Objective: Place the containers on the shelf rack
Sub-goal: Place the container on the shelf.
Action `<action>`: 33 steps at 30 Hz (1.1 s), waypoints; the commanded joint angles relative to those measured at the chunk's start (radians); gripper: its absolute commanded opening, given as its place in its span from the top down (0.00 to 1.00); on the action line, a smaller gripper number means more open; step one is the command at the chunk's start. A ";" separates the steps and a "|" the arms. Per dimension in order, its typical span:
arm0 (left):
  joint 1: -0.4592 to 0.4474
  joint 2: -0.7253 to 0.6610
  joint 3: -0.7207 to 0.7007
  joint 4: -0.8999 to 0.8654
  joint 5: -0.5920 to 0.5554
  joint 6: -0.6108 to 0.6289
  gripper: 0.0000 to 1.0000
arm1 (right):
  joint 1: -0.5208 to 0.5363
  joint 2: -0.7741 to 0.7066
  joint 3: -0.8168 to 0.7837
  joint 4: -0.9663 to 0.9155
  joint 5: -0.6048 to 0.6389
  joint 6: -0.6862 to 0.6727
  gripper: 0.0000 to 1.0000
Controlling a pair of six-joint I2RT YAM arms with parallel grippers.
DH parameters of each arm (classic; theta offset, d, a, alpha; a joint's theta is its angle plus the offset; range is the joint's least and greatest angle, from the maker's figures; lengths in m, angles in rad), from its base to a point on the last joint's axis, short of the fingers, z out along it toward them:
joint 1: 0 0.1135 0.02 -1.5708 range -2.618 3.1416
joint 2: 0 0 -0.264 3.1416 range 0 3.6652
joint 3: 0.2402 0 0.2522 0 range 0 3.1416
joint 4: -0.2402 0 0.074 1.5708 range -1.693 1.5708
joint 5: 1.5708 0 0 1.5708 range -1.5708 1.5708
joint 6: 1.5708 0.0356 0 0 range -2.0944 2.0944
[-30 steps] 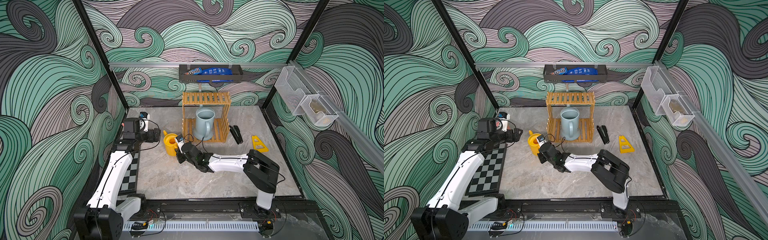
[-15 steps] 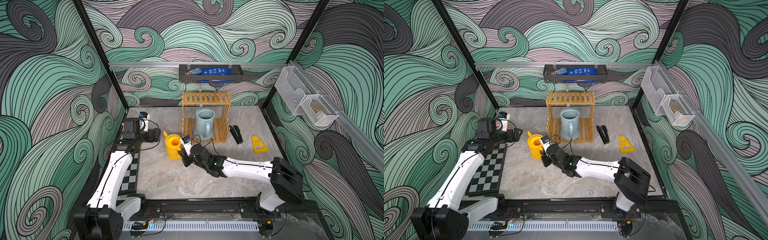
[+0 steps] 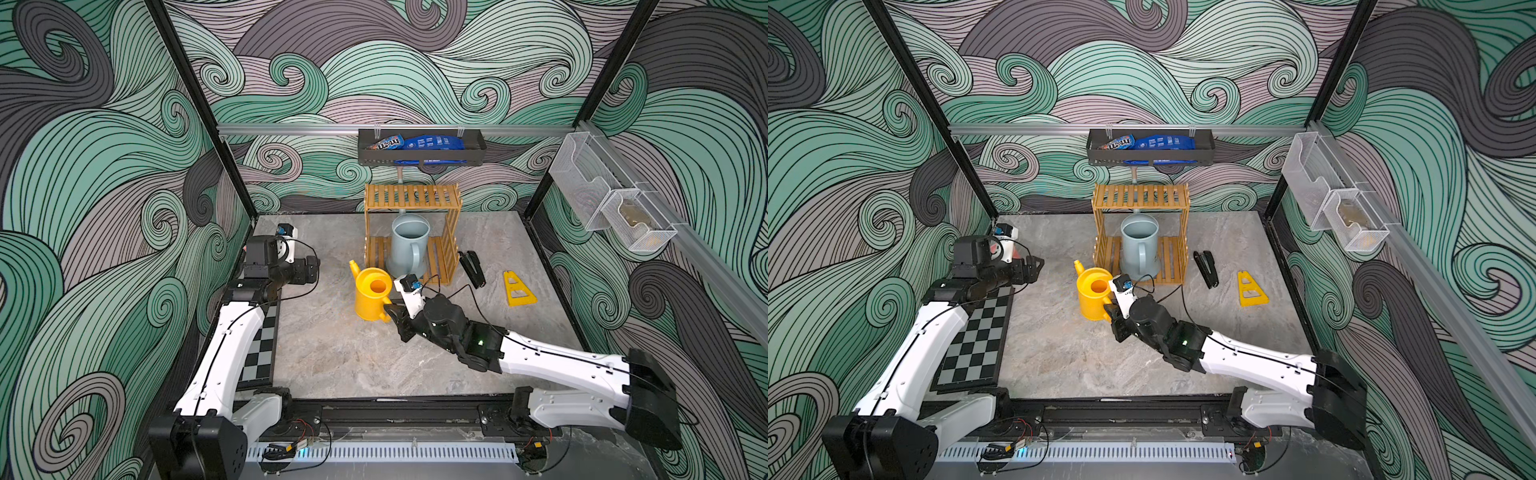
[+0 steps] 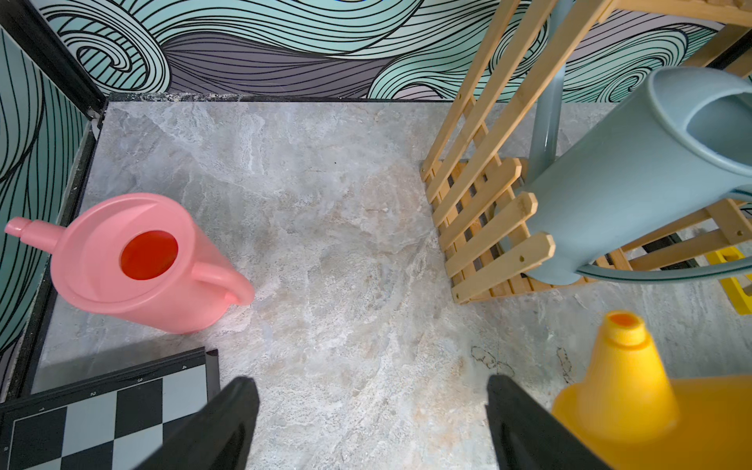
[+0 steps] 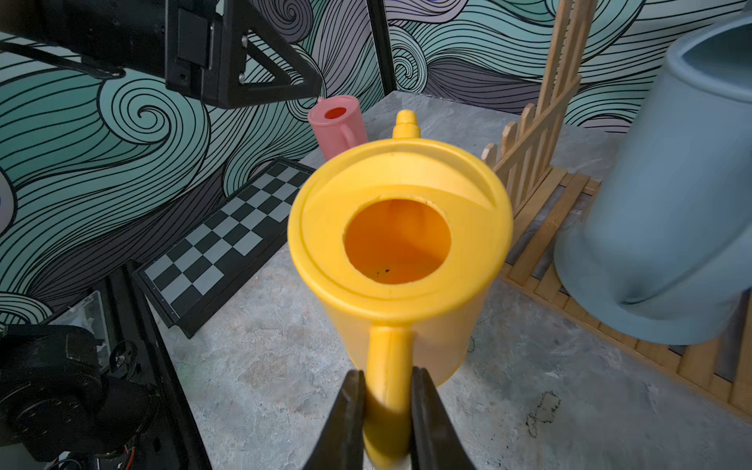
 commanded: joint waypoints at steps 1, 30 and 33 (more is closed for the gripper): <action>0.012 -0.001 0.016 0.004 0.015 -0.006 0.09 | 0.003 -0.073 -0.004 -0.032 0.058 -0.031 0.92; 0.029 0.008 0.019 0.001 0.050 -0.019 0.09 | -0.401 -0.138 0.364 -0.276 0.090 -0.212 0.93; 0.029 0.006 0.009 0.009 0.048 -0.017 0.09 | -0.449 -0.100 0.411 -0.257 0.077 -0.235 0.93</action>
